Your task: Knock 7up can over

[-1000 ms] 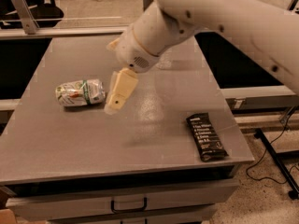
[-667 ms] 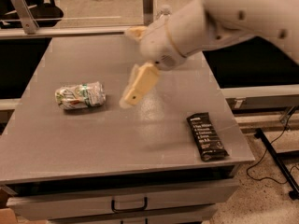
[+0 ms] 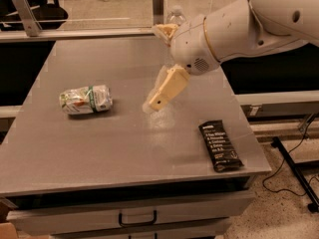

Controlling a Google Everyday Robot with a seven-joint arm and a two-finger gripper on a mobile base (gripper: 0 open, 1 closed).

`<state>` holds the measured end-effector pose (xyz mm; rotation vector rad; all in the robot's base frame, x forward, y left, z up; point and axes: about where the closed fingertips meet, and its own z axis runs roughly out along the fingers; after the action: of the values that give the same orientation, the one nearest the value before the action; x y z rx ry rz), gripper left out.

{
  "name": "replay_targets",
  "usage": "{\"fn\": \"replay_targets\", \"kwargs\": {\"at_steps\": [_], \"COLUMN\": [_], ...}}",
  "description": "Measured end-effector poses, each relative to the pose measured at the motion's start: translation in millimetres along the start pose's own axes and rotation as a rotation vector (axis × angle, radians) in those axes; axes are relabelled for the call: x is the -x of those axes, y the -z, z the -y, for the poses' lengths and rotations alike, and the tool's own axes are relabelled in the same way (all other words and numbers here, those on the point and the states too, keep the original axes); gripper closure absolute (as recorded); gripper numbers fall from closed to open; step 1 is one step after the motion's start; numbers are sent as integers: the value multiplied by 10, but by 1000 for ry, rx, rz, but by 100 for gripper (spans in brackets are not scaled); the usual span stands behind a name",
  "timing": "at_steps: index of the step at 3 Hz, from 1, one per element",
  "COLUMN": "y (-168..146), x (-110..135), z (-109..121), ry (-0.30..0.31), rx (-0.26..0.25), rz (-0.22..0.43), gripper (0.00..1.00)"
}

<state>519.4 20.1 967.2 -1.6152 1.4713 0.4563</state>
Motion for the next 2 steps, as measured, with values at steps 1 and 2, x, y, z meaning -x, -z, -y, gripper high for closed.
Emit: {"fn": "replay_targets", "kwargs": {"at_steps": [1,2], "y": [326,944], "x": [-182,-350], "z": [275,699], "ry": [48,128], "rx": [-87,-219], "rz": [-87,-255], "gripper": [0,0]}}
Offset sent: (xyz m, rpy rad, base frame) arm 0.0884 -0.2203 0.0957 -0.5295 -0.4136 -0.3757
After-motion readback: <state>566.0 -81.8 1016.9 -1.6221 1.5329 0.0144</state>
